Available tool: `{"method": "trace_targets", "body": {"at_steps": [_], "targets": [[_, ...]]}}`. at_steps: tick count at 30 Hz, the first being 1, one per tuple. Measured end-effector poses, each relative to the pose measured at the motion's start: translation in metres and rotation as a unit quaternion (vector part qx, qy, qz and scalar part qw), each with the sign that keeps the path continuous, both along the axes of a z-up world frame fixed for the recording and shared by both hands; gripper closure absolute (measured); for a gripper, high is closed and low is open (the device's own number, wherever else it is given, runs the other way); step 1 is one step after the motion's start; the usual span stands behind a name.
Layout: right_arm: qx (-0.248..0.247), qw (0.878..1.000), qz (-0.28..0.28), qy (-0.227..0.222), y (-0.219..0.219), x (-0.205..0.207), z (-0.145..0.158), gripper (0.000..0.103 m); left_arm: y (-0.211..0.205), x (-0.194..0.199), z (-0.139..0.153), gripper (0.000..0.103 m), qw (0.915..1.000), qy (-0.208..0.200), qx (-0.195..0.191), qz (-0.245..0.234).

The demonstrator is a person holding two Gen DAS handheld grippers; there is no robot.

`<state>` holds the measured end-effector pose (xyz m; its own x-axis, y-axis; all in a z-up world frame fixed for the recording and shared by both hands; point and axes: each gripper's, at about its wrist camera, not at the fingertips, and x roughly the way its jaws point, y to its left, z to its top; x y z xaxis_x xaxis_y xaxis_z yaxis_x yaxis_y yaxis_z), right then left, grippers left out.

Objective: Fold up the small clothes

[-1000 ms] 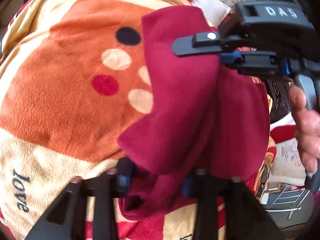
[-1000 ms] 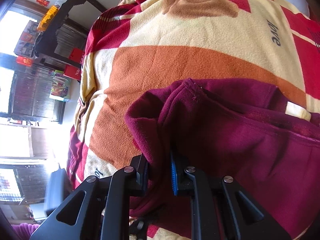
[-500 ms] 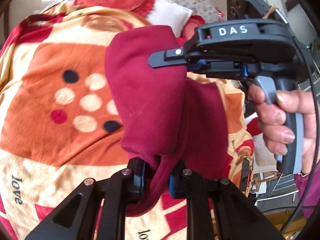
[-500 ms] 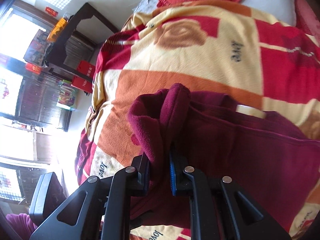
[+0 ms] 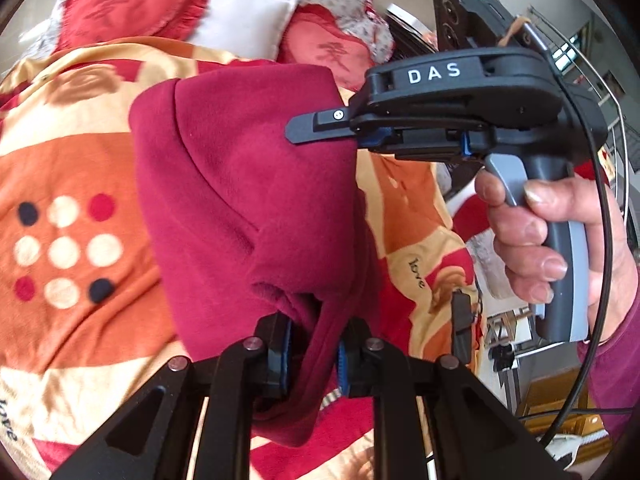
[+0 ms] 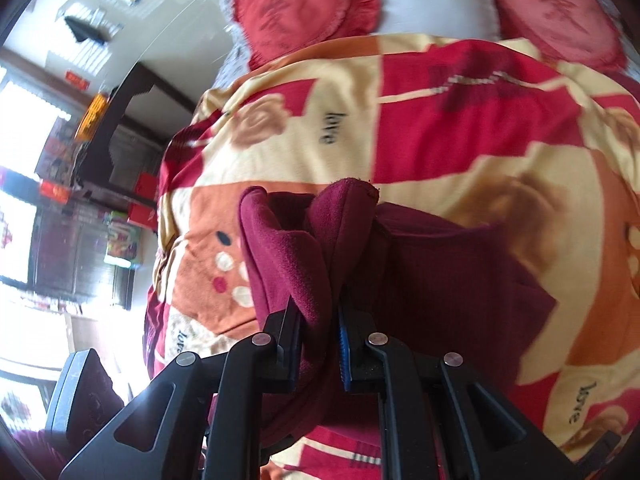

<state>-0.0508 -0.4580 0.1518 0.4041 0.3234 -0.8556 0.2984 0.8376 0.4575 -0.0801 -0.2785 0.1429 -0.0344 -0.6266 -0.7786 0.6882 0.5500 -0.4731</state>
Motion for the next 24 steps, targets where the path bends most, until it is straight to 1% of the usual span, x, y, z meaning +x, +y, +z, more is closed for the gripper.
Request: {"method": "trace_targets", "body": {"at_steps": [5,9,15,16,17,18,20,21,23,24], "targets": [[0.000,1.000,-0.027,0.003,-0.029,-0.026,-0.004,0.103,-0.028,-0.018,0.000,0.086,0.9996,-0.004,0.006,-0.026],[-0.016,0.999,-0.036,0.019,-0.046,-0.040,-0.015,0.103,-0.046,-0.027,-0.010,0.086,0.9991,-0.002,0.016,-0.038],[-0.036,0.997,-0.053,0.037,-0.065,-0.052,-0.034,0.103,-0.067,-0.042,-0.025,0.086,0.9987,-0.005,0.020,-0.046],[-0.041,0.997,-0.055,0.039,-0.067,-0.052,-0.037,0.103,-0.069,-0.043,-0.028,0.083,0.9986,-0.005,0.023,-0.047],[-0.049,0.996,-0.054,0.042,-0.069,-0.051,-0.041,0.103,-0.070,-0.045,-0.031,0.078,0.9983,-0.003,0.027,-0.051],[-0.071,0.995,-0.046,0.049,-0.068,-0.049,-0.048,0.103,-0.072,-0.047,-0.034,0.075,0.9979,0.002,0.033,-0.056],[-0.100,0.992,-0.045,0.059,-0.069,-0.049,-0.062,0.103,-0.070,-0.051,-0.035,0.053,0.9970,0.008,0.041,-0.065],[-0.105,0.991,-0.052,0.059,-0.071,-0.050,-0.068,0.103,-0.065,-0.052,-0.033,0.051,0.9965,0.011,0.043,-0.070],[-0.112,0.990,-0.065,0.055,-0.078,-0.056,-0.071,0.087,-0.046,-0.052,-0.024,0.047,0.9966,0.013,0.038,-0.072],[-0.109,0.990,-0.079,0.053,-0.083,-0.061,-0.069,0.085,-0.037,-0.050,-0.020,0.045,0.9969,0.013,0.034,-0.069]]}}
